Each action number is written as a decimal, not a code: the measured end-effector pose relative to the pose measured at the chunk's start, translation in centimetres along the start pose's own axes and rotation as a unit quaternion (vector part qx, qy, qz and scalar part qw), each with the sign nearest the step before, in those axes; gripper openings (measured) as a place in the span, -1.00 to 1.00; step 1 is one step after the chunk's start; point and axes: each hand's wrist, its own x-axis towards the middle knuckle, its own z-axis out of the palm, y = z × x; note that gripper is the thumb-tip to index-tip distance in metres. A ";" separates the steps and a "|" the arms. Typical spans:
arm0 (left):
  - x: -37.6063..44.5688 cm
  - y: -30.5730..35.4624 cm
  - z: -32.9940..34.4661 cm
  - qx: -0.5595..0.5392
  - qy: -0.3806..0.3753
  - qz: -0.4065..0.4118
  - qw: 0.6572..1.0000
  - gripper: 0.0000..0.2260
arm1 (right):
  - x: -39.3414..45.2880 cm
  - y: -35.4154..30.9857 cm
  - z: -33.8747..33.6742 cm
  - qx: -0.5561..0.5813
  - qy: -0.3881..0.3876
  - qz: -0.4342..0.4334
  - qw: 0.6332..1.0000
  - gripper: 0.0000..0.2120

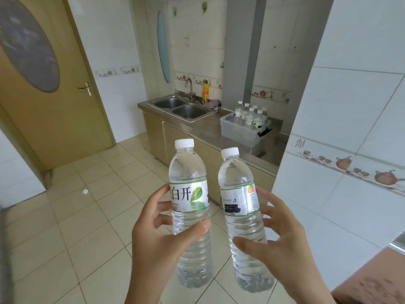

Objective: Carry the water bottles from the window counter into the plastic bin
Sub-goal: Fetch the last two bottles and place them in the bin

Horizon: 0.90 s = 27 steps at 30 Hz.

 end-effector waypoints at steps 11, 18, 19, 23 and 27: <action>21.4 -4.8 2.8 -0.025 -0.024 -0.010 0.999 -0.23 | 17.5 4.5 6.0 -0.005 0.047 0.044 0.998 -0.15; 31.5 -7.8 6.4 -0.020 -0.054 -0.014 0.998 -0.29 | 27.8 7.8 7.6 -0.004 0.062 0.075 0.995 -0.12; 32.9 -8.4 7.1 -0.018 -0.056 -0.015 0.998 -0.30 | 29.5 8.5 7.8 -0.001 0.064 0.077 0.995 -0.12; 39.0 -10.5 10.4 -0.008 -0.056 -0.012 0.998 -0.31 | 36.7 11.8 8.4 0.002 0.065 0.070 0.995 -0.12; 45.8 -12.3 14.2 0.005 -0.054 -0.009 0.998 -0.28 | 44.3 15.1 8.5 0.006 0.058 0.071 0.996 -0.13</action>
